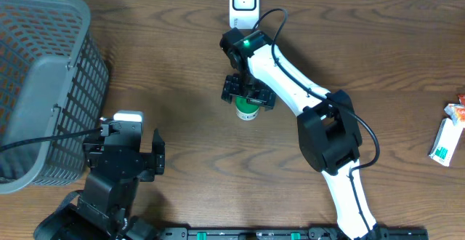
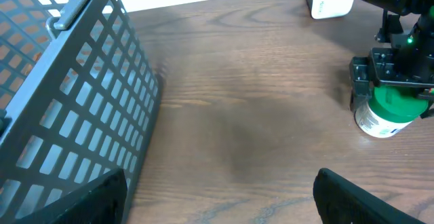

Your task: Scan the item barcode

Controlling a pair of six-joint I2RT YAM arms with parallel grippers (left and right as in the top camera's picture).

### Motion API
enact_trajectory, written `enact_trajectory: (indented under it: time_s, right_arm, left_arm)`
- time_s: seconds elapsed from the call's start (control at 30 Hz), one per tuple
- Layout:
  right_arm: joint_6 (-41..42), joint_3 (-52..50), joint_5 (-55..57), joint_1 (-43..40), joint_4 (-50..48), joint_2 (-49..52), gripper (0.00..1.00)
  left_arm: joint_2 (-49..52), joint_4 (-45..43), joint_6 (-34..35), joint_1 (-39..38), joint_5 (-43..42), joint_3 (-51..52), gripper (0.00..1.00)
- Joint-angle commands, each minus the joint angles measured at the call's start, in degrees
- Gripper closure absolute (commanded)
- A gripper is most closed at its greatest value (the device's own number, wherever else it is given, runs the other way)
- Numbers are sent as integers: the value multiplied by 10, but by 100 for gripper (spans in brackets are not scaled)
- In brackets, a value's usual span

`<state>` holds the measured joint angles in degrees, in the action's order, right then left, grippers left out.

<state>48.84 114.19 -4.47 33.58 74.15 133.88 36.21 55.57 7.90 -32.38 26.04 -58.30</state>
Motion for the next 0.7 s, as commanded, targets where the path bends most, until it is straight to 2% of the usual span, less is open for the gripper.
enact_trajectory:
  time_s: [0.0, 0.3, 0.67]
  right_arm:
    - [49, 2, -4, 11, 0, 10, 6]
    - [62, -10, -1, 21, -5, 20, 6]
    - [34, -11, -2, 10, -18, 48, 11]
  left_arm:
    - [-2, 1, 3, -2, 6, 1, 12]
    - [-2, 1, 3, -2, 6, 1, 12]
    - [-2, 1, 3, -2, 6, 1, 12]
